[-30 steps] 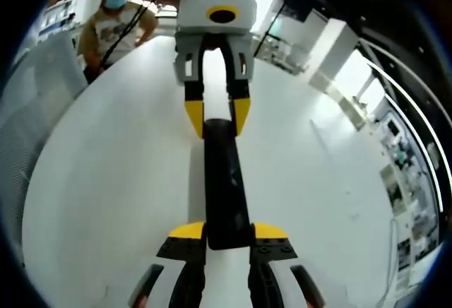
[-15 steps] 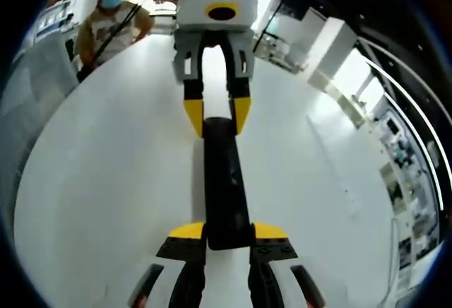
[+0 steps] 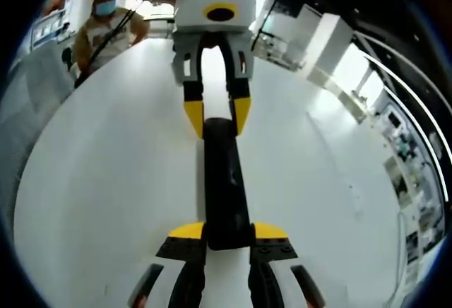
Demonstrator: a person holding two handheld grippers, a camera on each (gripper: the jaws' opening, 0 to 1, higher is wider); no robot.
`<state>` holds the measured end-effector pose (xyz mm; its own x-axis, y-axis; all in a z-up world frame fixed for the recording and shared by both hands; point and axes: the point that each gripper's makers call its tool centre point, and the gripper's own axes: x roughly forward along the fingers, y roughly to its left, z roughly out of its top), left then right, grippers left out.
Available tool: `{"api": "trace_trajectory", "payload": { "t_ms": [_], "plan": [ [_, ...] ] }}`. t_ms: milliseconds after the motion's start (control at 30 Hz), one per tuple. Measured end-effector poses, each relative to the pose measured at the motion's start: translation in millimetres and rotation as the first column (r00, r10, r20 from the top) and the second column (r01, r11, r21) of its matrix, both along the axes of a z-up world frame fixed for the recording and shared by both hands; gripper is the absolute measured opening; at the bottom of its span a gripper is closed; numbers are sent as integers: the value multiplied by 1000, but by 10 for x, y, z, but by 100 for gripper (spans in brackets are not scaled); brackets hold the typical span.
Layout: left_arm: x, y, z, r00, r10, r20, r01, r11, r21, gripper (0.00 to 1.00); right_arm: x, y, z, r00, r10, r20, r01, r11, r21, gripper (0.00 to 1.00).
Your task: Press the specified remote control buttons in sequence, fully releasing each button before pressing the next.
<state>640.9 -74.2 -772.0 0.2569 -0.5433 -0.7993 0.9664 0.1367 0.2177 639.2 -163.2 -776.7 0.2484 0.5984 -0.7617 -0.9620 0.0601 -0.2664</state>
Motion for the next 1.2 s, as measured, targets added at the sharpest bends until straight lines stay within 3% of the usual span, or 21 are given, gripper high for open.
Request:
{"api": "trace_trajectory", "payload": {
  "t_ms": [600, 1200],
  "plan": [
    [75, 8, -23, 1000, 16, -12, -16, 1000, -10, 25, 73, -6, -5, 999, -14, -38, 15, 999, 35, 19],
    [90, -11, -58, 992, 33, -125, -39, 998, -50, 25, 79, 1, -32, 991, 2, -131, 5, 999, 53, 20]
  ]
}}
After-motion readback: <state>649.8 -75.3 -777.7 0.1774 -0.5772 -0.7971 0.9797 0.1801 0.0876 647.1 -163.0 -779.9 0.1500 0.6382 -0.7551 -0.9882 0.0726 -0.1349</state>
